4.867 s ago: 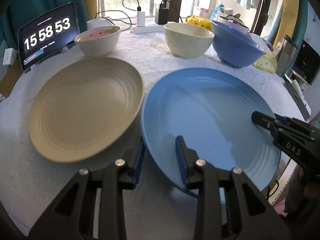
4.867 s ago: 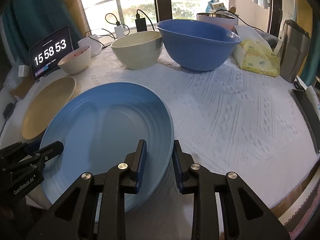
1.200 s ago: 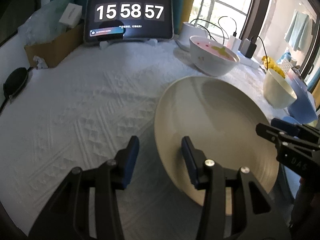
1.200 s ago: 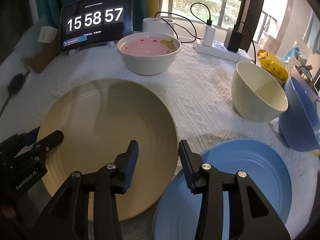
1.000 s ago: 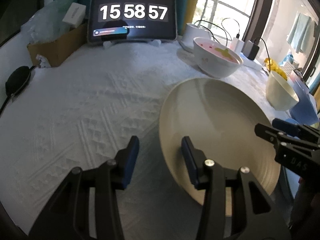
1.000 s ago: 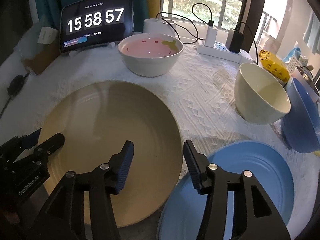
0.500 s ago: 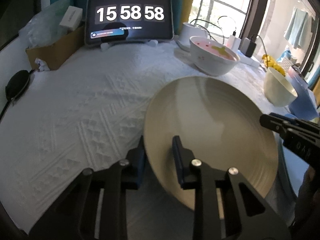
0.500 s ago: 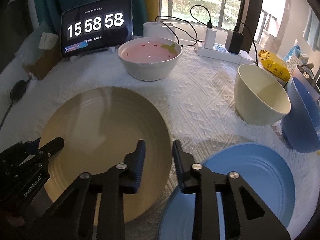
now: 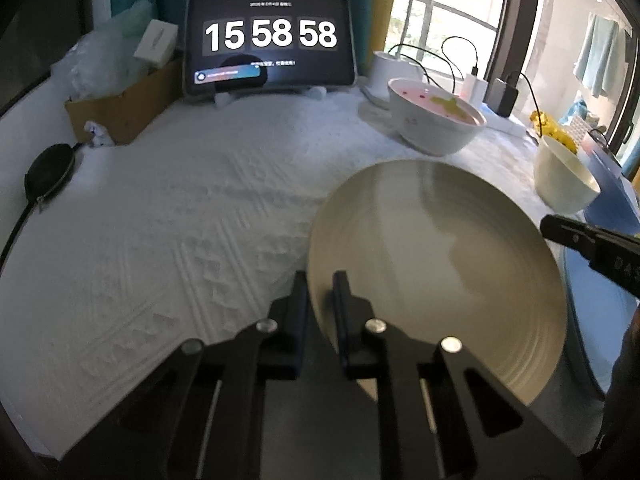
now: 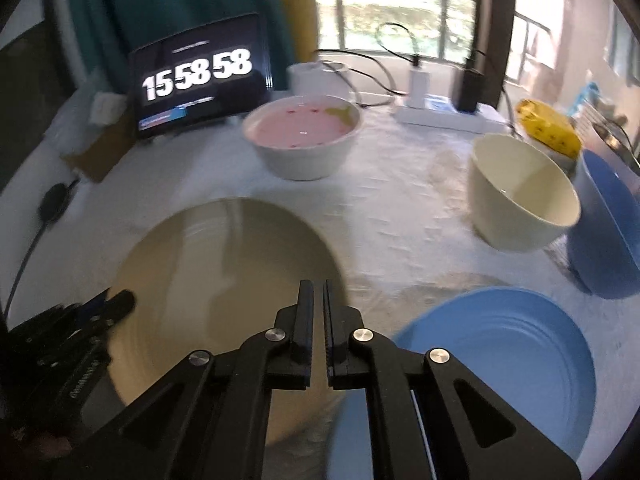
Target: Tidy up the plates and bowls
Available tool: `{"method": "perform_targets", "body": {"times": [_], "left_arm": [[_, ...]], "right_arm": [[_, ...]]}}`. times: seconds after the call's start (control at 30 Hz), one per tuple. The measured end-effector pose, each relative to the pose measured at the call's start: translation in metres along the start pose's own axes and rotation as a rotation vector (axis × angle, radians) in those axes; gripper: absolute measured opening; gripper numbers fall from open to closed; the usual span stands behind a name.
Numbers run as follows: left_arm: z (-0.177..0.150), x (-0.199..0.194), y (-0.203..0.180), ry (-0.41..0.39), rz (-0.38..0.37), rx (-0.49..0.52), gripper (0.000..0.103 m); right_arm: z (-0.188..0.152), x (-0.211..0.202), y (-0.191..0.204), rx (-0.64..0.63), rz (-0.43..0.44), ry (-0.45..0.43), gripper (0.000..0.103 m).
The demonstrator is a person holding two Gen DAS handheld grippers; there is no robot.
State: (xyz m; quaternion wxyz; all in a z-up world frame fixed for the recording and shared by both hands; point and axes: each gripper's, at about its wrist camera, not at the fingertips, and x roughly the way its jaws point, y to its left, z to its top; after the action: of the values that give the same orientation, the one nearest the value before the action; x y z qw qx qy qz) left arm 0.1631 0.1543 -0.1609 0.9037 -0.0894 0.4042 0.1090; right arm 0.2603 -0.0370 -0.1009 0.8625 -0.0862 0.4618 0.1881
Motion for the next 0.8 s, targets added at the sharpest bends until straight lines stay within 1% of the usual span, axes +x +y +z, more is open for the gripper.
{"method": "perform_targets", "body": {"times": [0.03, 0.13, 0.23, 0.33, 0.4, 0.47, 0.63, 0.8], "left_arm": [[0.0, 0.0, 0.0, -0.002, 0.003, 0.006, 0.013], [0.0, 0.001, 0.003, -0.003, 0.003, 0.002, 0.013], [0.0, 0.001, 0.003, -0.01, 0.018, 0.013, 0.013], [0.0, 0.002, 0.003, -0.014, 0.02, 0.018, 0.014], [0.0, 0.001, 0.003, -0.017, 0.025, 0.021, 0.014], [-0.001, 0.001, 0.005, -0.016, 0.012, 0.013, 0.013], [0.0, 0.0, 0.014, -0.002, -0.043, -0.027, 0.013], [0.0, -0.007, 0.014, -0.017, -0.055, -0.032, 0.013]], "right_arm": [[-0.001, 0.002, -0.001, 0.006, -0.003, 0.008, 0.015], [-0.002, 0.01, -0.002, 0.017, 0.02, 0.043, 0.017], [-0.003, 0.016, 0.0, 0.015, 0.025, 0.067, 0.017], [-0.006, 0.03, 0.001, 0.026, 0.048, 0.132, 0.018], [-0.006, 0.03, 0.003, 0.017, 0.04, 0.128, 0.02], [-0.007, 0.03, 0.005, 0.008, 0.035, 0.126, 0.021], [-0.007, 0.024, 0.005, 0.006, 0.033, 0.091, 0.017], [-0.005, 0.013, 0.006, 0.001, 0.035, 0.061, 0.016]]}}
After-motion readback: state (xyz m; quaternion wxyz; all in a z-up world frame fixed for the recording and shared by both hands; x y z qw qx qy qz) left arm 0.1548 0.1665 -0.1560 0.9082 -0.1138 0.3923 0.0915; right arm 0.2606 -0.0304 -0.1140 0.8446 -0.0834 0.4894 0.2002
